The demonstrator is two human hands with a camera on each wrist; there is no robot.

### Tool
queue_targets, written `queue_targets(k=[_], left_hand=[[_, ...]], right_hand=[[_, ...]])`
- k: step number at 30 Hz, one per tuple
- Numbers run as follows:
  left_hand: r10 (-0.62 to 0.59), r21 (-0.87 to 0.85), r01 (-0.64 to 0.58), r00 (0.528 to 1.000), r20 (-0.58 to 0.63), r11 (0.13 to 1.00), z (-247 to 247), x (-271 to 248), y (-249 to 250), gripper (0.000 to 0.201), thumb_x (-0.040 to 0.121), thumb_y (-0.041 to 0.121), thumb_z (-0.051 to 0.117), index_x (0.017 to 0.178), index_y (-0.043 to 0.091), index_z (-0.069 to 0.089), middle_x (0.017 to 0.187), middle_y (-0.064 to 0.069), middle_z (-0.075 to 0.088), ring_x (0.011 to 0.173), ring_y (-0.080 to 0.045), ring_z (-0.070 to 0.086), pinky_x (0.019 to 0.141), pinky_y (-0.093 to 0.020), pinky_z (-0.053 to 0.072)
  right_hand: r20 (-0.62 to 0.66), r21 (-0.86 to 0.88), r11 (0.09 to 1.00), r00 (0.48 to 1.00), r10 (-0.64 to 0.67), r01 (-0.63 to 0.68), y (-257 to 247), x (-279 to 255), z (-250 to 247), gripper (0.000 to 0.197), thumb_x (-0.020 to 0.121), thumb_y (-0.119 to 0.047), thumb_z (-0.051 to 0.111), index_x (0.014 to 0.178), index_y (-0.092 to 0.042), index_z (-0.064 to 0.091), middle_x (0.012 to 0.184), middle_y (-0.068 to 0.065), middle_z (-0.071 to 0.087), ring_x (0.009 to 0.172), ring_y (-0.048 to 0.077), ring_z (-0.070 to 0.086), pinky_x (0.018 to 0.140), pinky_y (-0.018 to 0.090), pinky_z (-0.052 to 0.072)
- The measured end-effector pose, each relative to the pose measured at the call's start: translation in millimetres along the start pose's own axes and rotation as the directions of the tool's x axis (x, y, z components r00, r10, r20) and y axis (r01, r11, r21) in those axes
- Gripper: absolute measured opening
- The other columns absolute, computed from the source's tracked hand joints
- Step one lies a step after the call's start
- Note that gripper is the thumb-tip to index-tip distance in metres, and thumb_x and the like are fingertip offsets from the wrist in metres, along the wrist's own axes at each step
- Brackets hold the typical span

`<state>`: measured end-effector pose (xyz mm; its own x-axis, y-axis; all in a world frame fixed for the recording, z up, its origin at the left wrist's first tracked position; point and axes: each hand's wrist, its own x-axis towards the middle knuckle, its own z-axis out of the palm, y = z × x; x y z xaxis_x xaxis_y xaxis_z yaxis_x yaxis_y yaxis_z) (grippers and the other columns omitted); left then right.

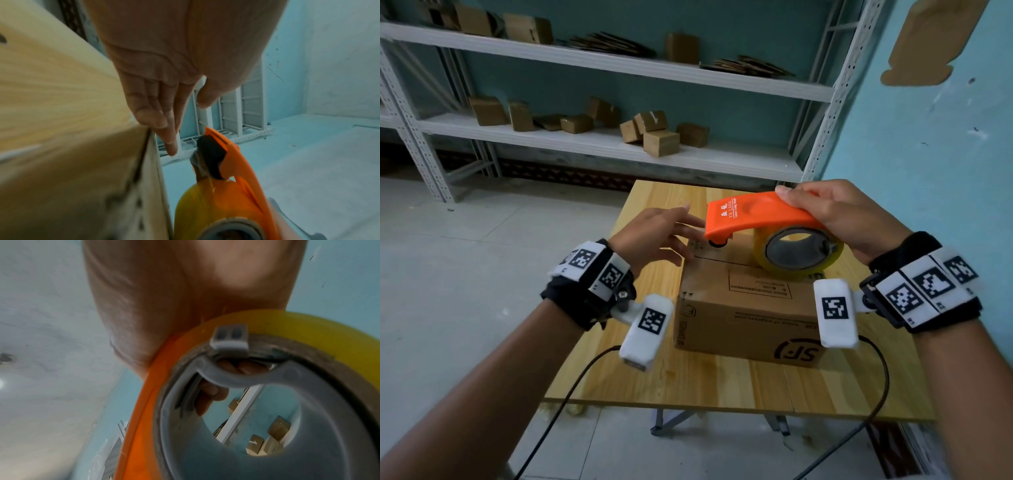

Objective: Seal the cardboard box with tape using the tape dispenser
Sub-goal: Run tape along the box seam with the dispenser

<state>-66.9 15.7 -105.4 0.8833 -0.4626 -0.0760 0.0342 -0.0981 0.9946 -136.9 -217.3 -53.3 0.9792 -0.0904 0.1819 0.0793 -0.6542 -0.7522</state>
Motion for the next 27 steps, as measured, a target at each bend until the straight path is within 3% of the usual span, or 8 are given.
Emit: queue_targets(k=[3,6,13,18,22,27], left_hand=[[-0.009,-0.011,0.009,1.000,-0.020,1.000,7,4,-2,0.039,0.101,0.036,0.040,0.107,0.006,0.063,0.090,-0.009,0.071,0.053,-0.014,0.056,0.050,-0.024,0.044],[0.009,-0.002,-0.009,0.999,-0.031,1.000,11,5,-2,0.042,0.101,0.034,0.038,0.107,0.003,0.064,0.095,-0.014,0.072,0.049,-0.013,0.052,0.044,-0.022,0.040],[0.014,-0.099,-0.023,0.996,-0.089,0.995,8,0,-5,0.033,0.100,0.025,0.041,0.084,0.007,0.063,0.058,0.001,0.062,0.045,-0.012,0.051,0.044,-0.021,0.038],[0.004,-0.129,-0.018,0.994,-0.110,0.991,8,1,-7,0.032,0.101,0.026,0.042,0.090,0.004,0.064,0.057,0.001,0.060,0.042,-0.012,0.048,0.041,-0.020,0.038],[0.017,-0.108,-0.029,0.994,-0.110,0.994,8,2,-8,0.035,0.101,0.023,0.041,0.080,0.007,0.063,0.047,0.006,0.057,0.038,-0.009,0.044,0.038,-0.019,0.035],[0.057,-0.051,-0.066,0.985,-0.161,0.996,11,3,-10,0.036,0.099,0.012,0.040,0.070,0.008,0.061,0.040,0.007,0.051,0.032,-0.007,0.038,0.036,-0.016,0.030]], right_hand=[[0.009,-0.027,1.000,1.000,-0.012,0.012,-5,0,0,0.041,0.091,-0.054,0.057,0.080,-0.015,0.064,0.070,0.007,0.056,0.064,0.016,0.056,0.065,0.030,0.043],[0.015,-0.032,0.999,1.000,-0.023,0.023,-11,2,4,0.041,0.090,-0.055,0.057,0.074,-0.018,0.061,0.065,0.003,0.055,0.061,0.015,0.056,0.064,0.029,0.043],[0.035,-0.050,0.998,0.998,-0.043,0.045,-23,10,17,0.042,0.090,-0.057,0.057,0.076,-0.018,0.063,0.067,0.005,0.058,0.063,0.016,0.058,0.065,0.034,0.046],[0.050,-0.051,0.998,0.998,-0.036,0.038,-24,10,18,0.042,0.089,-0.058,0.058,0.080,-0.017,0.066,0.072,0.007,0.062,0.068,0.018,0.061,0.069,0.035,0.048],[0.062,-0.036,0.999,0.998,-0.026,0.029,-25,9,17,0.039,0.089,-0.057,0.058,0.076,-0.021,0.064,0.069,0.003,0.063,0.068,0.016,0.061,0.070,0.032,0.047],[0.077,-0.009,1.000,0.997,-0.016,0.017,-24,9,18,0.041,0.089,-0.058,0.057,0.083,-0.018,0.066,0.074,0.006,0.065,0.072,0.017,0.063,0.073,0.031,0.049]])
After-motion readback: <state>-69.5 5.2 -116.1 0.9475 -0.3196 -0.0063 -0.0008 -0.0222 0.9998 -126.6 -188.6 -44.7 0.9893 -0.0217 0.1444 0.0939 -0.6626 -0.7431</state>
